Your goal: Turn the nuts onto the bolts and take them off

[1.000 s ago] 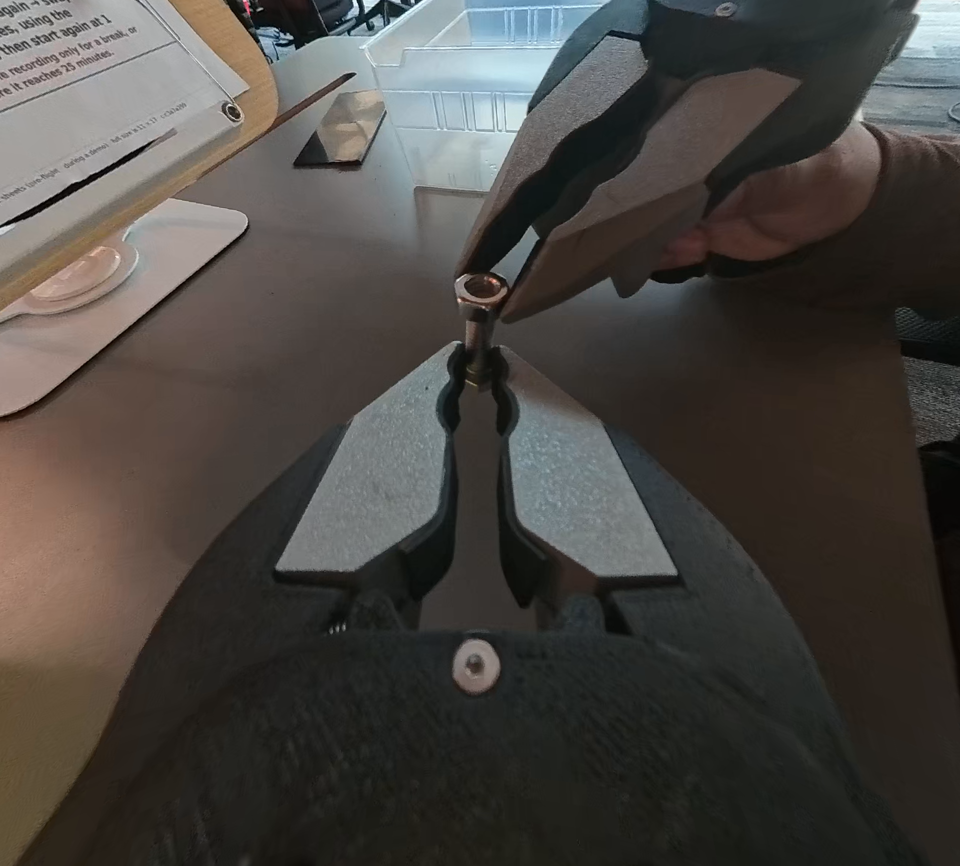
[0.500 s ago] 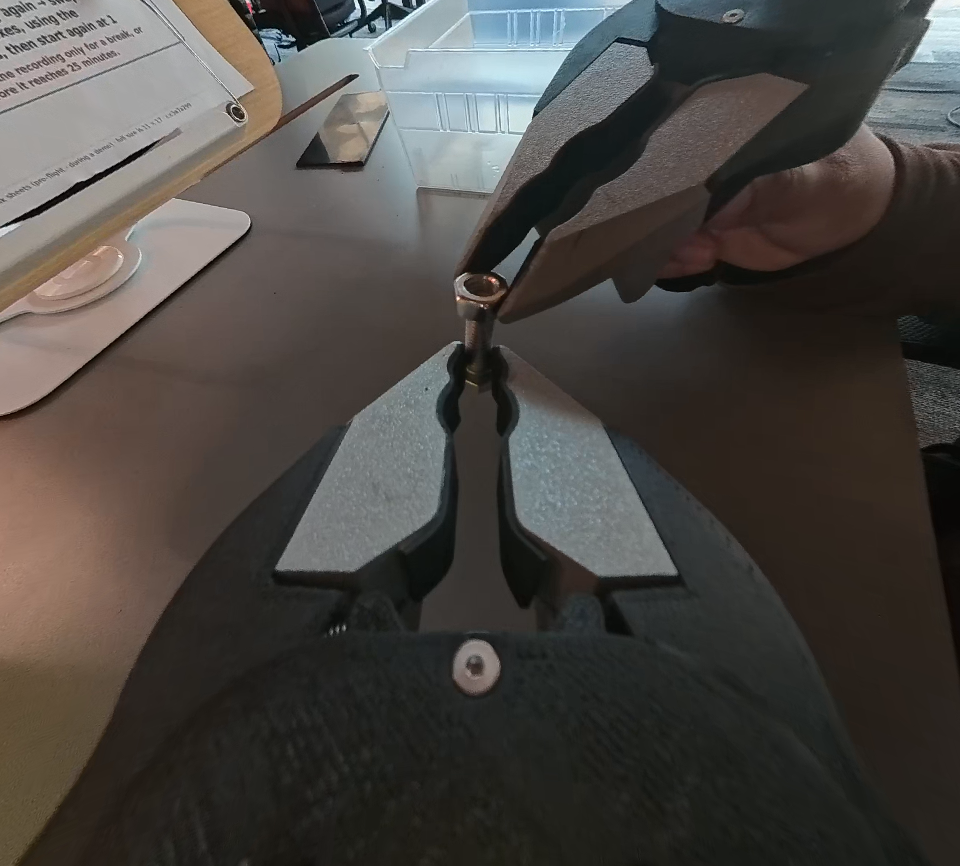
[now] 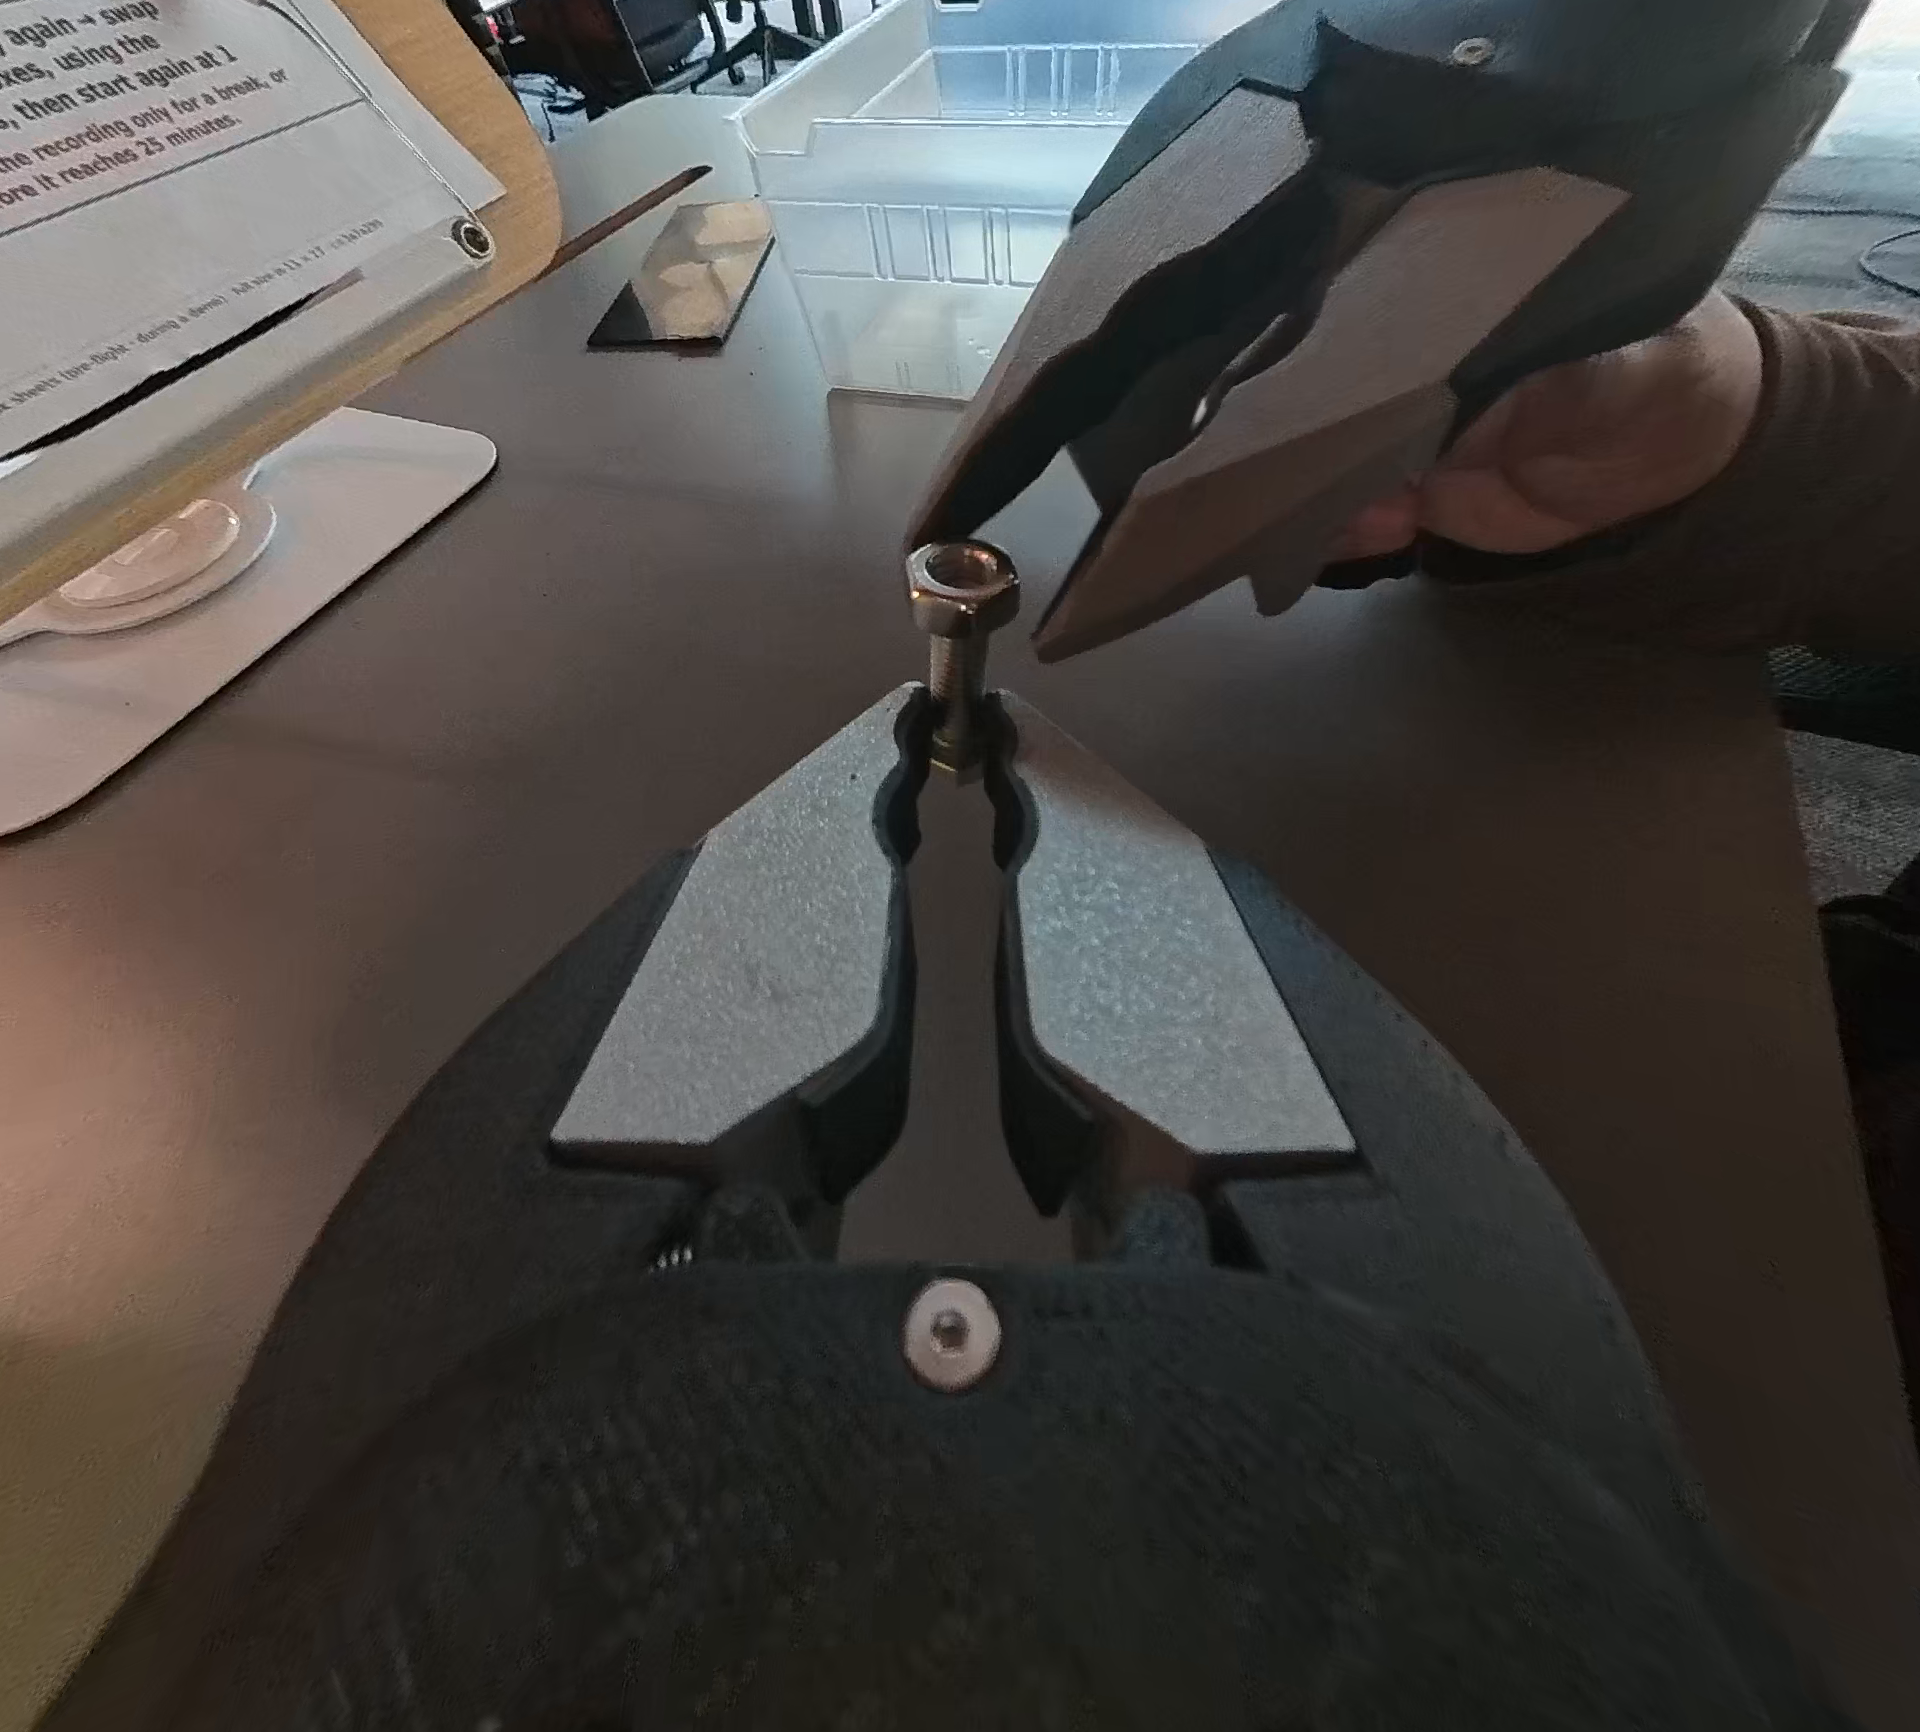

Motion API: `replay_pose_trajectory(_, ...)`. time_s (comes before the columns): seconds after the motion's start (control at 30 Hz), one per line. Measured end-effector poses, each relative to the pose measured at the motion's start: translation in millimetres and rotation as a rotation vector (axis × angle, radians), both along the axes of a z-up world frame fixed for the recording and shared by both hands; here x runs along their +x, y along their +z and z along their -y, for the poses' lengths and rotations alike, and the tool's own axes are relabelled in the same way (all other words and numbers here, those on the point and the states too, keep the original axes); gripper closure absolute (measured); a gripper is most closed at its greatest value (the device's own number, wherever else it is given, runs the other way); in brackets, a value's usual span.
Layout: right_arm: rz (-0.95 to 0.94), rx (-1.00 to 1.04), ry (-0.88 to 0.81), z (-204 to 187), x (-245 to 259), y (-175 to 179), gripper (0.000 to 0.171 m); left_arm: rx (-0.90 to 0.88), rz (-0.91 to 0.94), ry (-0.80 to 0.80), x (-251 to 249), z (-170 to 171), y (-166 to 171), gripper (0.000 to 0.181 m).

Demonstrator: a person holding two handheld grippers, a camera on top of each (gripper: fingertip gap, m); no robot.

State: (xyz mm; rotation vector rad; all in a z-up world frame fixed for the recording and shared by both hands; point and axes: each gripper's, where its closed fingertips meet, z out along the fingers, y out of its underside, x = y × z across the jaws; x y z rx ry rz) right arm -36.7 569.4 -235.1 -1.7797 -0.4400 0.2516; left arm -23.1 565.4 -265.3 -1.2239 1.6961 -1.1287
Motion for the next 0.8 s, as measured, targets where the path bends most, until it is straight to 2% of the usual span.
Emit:
replay_pose_trajectory(0.27, -0.077, 0.018, 0.035, 7, 2, 7, 0.146, -0.021, 0.011, 0.018, -1, -7, 2, 0.174)
replay_pose_trajectory(0.7, -0.051, -0.005, 0.09, 10, -11, 2, 0.151, -0.022, 0.011, 0.021, -1, -8, 3, 0.173)
replay_pose_trajectory(0.8, -0.044, -0.004, 0.061, 8, -6, 2, 0.151, -0.022, 0.013, 0.02, -1, -7, 3, 0.173)
